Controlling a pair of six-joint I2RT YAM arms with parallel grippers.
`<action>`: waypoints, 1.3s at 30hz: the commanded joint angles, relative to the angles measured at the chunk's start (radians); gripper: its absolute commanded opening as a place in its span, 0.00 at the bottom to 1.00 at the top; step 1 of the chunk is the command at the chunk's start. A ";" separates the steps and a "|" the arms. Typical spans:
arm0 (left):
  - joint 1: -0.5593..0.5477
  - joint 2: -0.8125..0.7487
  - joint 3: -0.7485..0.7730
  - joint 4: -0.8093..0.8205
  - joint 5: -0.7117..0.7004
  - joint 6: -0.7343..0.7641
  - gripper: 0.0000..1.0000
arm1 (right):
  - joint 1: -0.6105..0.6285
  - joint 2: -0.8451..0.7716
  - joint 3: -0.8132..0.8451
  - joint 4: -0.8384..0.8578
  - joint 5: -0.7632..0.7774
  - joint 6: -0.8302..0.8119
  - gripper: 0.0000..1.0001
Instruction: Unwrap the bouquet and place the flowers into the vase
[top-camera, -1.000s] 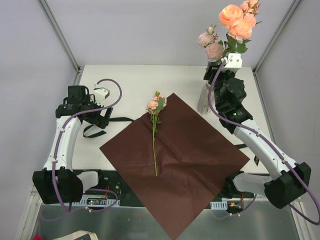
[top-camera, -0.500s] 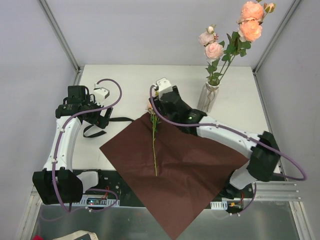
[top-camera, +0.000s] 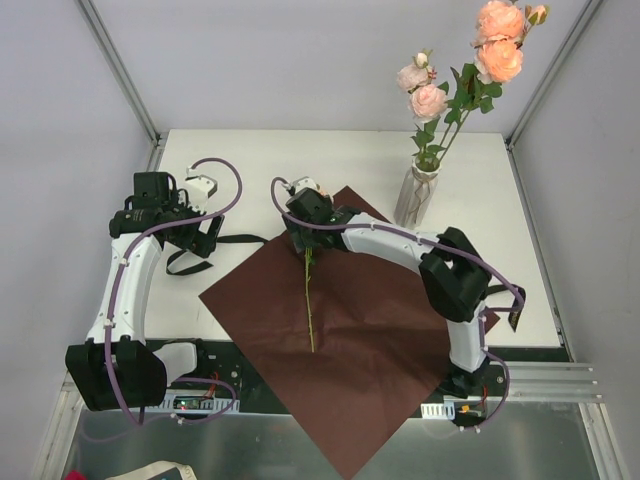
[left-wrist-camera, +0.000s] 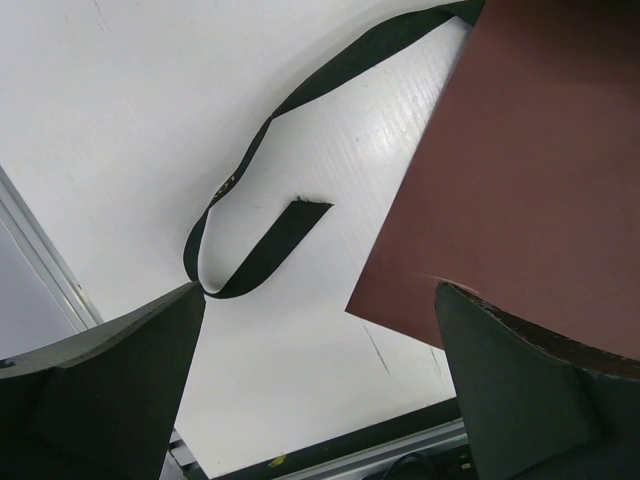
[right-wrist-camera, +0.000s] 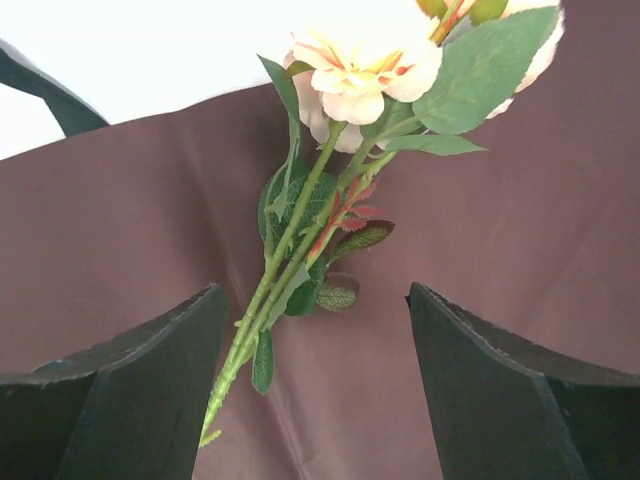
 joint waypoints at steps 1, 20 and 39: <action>0.015 -0.013 -0.006 -0.015 0.022 0.017 0.99 | -0.025 0.044 0.075 -0.069 -0.073 0.109 0.76; 0.022 -0.021 0.001 -0.007 0.037 0.009 0.99 | -0.076 0.244 0.190 -0.083 -0.181 0.231 0.33; 0.021 -0.045 0.009 -0.019 0.031 0.010 0.99 | -0.175 -0.264 0.407 0.033 -0.175 -0.069 0.01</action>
